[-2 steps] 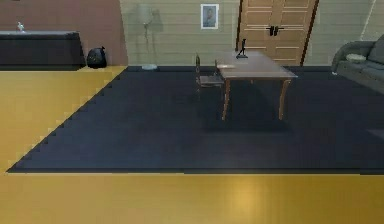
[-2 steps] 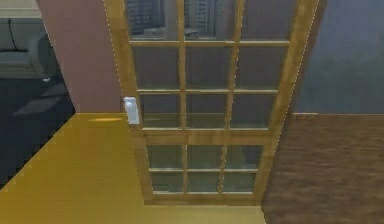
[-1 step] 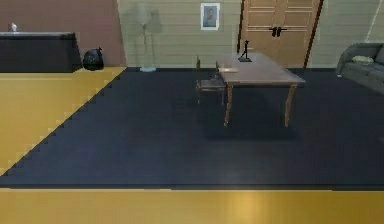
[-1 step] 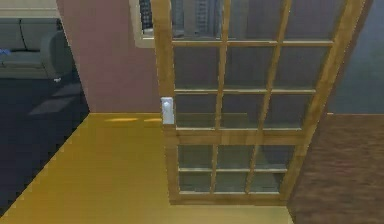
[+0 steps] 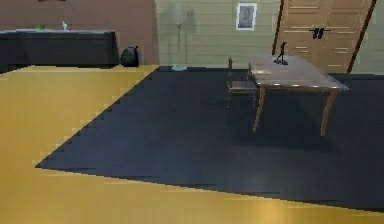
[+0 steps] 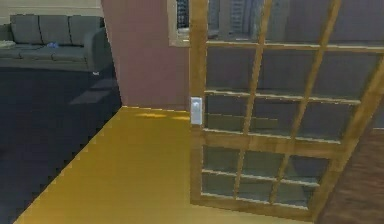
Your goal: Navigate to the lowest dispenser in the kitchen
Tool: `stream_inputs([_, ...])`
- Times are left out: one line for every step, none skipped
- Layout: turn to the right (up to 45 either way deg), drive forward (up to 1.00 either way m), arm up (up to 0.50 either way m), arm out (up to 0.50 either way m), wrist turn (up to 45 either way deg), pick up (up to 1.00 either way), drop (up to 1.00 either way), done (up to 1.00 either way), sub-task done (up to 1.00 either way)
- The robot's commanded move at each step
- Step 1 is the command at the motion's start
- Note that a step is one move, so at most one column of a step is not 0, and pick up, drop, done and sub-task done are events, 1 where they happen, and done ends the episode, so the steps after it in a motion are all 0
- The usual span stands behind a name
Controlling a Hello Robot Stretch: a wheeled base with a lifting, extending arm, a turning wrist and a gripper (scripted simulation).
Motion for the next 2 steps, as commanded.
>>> stream_inputs([0.0,0.4,0.0,0.0,0.0,0.0,0.0,0.0,0.0])
stream_inputs([-30.0,0.0,0.0,0.0,0.0,0.0,0.0,0.0,0.0])
